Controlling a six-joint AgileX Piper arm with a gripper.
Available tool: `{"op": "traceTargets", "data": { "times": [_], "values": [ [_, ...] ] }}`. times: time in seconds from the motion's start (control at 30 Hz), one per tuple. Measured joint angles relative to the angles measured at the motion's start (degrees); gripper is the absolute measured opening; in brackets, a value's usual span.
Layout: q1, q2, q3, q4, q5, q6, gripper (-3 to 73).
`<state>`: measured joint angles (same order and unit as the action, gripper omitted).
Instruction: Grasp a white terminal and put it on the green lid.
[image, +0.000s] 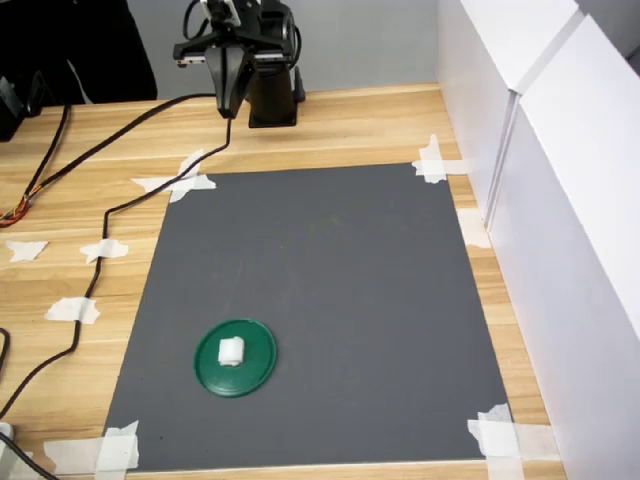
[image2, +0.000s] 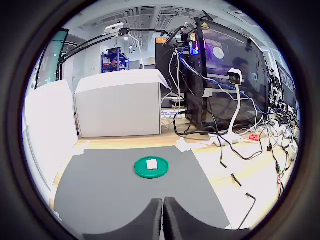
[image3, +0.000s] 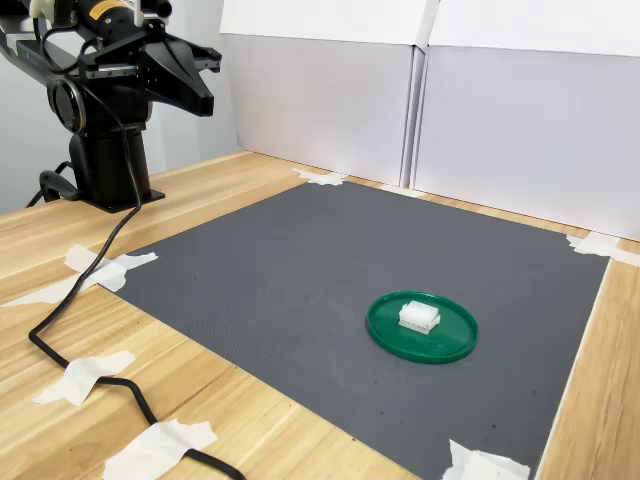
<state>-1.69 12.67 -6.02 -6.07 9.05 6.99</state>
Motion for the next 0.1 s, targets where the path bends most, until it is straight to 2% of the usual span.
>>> {"op": "traceTargets", "data": {
  "times": [0.1],
  "values": [
    [0.00,-0.91,0.33,0.00,0.00,0.23,-1.6]
  ]
}}
